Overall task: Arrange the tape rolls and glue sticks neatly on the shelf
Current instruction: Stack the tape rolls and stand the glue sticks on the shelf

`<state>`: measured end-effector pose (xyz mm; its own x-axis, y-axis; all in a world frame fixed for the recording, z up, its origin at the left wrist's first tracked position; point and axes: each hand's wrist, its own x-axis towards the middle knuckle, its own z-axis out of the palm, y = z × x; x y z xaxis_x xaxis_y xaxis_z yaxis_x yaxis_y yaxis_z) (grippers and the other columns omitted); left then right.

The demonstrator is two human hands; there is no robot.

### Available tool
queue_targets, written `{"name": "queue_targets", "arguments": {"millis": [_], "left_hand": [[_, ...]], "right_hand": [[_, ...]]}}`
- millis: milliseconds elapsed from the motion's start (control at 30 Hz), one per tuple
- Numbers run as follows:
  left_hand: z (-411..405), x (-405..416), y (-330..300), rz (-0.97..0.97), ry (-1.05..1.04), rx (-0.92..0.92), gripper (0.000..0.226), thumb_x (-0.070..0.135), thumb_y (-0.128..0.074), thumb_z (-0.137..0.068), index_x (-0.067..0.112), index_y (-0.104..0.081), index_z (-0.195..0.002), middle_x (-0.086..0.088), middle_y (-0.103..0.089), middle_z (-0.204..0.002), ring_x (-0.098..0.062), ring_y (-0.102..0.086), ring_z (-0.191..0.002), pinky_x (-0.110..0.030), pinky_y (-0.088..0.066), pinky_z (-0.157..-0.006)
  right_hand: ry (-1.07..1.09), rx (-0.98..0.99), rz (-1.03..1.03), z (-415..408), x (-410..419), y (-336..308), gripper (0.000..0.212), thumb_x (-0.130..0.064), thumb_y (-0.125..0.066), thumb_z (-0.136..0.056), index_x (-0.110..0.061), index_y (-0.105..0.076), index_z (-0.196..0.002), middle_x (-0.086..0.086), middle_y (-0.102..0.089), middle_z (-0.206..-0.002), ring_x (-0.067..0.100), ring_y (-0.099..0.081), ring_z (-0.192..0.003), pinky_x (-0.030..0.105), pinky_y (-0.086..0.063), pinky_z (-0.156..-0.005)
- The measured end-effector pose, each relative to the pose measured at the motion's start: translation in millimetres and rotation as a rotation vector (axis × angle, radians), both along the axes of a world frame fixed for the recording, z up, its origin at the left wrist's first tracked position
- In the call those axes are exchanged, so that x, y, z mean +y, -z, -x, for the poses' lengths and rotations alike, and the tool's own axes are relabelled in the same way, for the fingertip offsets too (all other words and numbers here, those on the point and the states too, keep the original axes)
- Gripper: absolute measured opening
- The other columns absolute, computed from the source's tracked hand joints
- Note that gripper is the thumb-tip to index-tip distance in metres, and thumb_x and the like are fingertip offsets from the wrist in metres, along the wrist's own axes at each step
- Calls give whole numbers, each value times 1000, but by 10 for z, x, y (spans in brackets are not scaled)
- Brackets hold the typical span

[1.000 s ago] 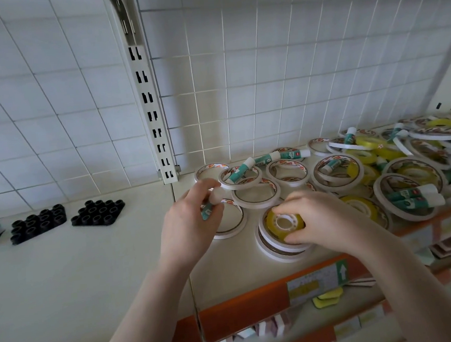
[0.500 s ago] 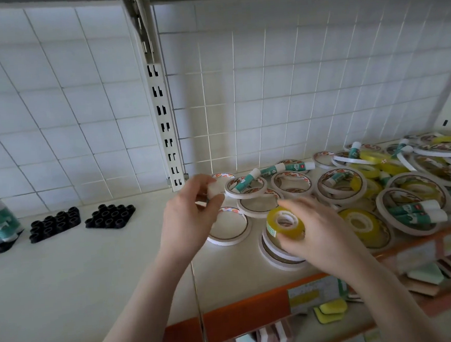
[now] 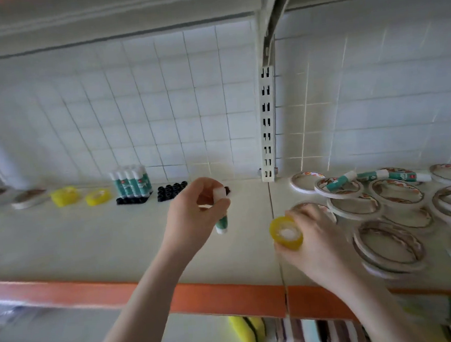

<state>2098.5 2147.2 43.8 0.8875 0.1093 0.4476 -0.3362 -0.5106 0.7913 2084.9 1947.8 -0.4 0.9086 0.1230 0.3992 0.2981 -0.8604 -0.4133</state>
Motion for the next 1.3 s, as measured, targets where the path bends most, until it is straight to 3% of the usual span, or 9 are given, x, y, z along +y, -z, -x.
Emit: {"name": "queue_targets", "arguments": {"millis": [200, 300, 400, 533, 667, 833, 1133, 1300], "left_hand": [[20, 731, -15, 11, -85, -18, 28, 5, -70, -76, 31, -59, -79, 14, -65, -75, 5, -60, -70, -5, -43, -66], [-53, 1183, 9, 16, -102, -22, 31, 4, -71, -75, 33, -59, -77, 15, -65, -73, 2, -61, -69, -8, -45, -69], [-190, 1692, 12, -2, -85, -11, 33, 5, -72, -75, 35, -57, -77, 15, -65, -75, 2, -60, -69, -13, -47, -70], [-432, 2306, -49, -29, -51, 7, 25, 6, -70, -75, 29, -61, -77, 15, -65, -76, 7, -59, -68, -5, -42, -63], [-677, 2729, -128, -54, -18, 23, 19, 9, -70, -75, 24, -64, -86, 11, -66, -80, 0, -61, -73, -13, -46, -67], [-947, 2956, -123, -18, 12, 3, 25, 10, -68, -76, 28, -63, -94, 8, -64, -80, -4, -61, -72, -27, -52, -72], [-1337, 3066, 116, -8, -6, -15, 27, 6, -68, -75, 28, -60, -87, 16, -63, -77, 5, -59, -72, -6, -45, -64], [-1455, 3024, 188, 9, -32, -41, 25, 10, -69, -76, 28, -60, -89, 17, -63, -81, 4, -59, -76, -7, -44, -65]], "right_hand": [[-108, 17, 14, -108, 741, -55, 57, -39, -67, -74, -16, -55, -124, -2, -46, -111, 19, -51, -106, 26, -40, -85], [-133, 18, 26, -208, 1188, -61, 57, -41, -64, -78, -17, -51, -127, -3, -45, -116, 16, -49, -110, 24, -39, -87], [-110, 32, 23, -320, 1674, -55, 57, -42, -62, -81, -17, -48, -130, -2, -45, -118, 15, -47, -111, 23, -36, -86], [-45, 36, 7, -498, 2263, -67, 55, -41, -62, -81, -17, -49, -129, -2, -46, -119, 17, -48, -110, 26, -37, -86], [14, 35, 9, -631, 2685, -99, 48, -39, -64, -79, -15, -54, -120, 0, -48, -115, 19, -50, -106, 29, -40, -86], [49, 49, 35, -737, 2925, -109, 45, -39, -63, -78, -15, -55, -115, -1, -47, -109, 20, -51, -102, 29, -40, -83], [75, 91, 63, -944, 3033, -108, 43, -40, -62, -79, -18, -56, -115, -5, -46, -103, 17, -50, -96, 31, -43, -81], [63, 134, 83, -969, 3026, -55, 43, -42, -62, -79, -18, -56, -115, -5, -45, -104, 15, -50, -94, 31, -43, -81]]}}
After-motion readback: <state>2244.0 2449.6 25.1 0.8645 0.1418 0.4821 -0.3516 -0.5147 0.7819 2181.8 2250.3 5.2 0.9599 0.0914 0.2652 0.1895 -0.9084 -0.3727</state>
